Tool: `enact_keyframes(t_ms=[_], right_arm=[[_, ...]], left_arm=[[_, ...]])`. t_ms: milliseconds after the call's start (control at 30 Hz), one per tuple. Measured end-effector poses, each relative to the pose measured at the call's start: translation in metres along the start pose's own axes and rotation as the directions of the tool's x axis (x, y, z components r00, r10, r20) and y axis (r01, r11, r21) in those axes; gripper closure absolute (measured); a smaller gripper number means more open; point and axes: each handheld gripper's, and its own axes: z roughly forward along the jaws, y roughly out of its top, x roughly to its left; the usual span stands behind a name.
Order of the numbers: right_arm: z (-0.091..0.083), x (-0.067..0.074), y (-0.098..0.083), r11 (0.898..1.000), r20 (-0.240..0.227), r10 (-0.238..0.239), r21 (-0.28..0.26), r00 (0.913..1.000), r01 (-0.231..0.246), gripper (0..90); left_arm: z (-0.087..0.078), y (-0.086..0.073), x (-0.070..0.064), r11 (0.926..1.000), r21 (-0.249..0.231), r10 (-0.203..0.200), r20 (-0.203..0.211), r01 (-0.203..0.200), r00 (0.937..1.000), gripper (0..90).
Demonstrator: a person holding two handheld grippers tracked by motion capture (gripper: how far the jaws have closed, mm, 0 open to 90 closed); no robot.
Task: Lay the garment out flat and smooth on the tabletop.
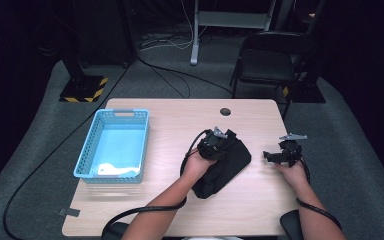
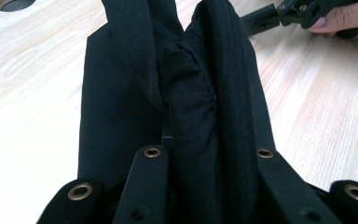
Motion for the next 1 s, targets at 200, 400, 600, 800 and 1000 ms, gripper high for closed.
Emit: enact_keyframes(t_ms=[200, 400, 600, 800, 1000], right_arm=[[0.000, 0.000, 0.000, 1.000, 0.000, -0.001, 0.000, 1.0000, 0.001, 0.0], [-0.001, 0.000, 0.000, 1.000, 0.001, -0.003, 0.000, 1.0000, 0.003, 0.1], [-0.002, 0.000, -0.001, 1.000, -0.002, -0.006, -0.009, 1.0000, 0.006, 3.3], [-0.004, 0.000, -0.003, 1.000, -0.007, -0.009, -0.021, 0.9999, 0.009, 9.4], [-0.010, -0.002, -0.003, 0.999, -0.024, 0.014, -0.032, 0.9996, -0.015, 19.6]], left_arm=[[0.005, -0.011, -0.005, 0.9999, -0.013, 0.006, -0.009, -0.006, 0.9999, 75.2], [0.007, -0.019, -0.009, 0.9992, -0.036, 0.015, 0.005, -0.015, 0.9999, 57.1], [0.004, -0.023, -0.004, 0.9966, -0.079, -0.019, 0.023, 0.021, 0.9996, 38.4], [-0.004, -0.021, 0.000, 0.9909, -0.132, -0.026, 0.023, 0.029, 0.9994, 27.2], [-0.013, -0.016, 0.002, 0.9858, -0.167, -0.013, 0.034, 0.019, 0.9993, 26.0]])
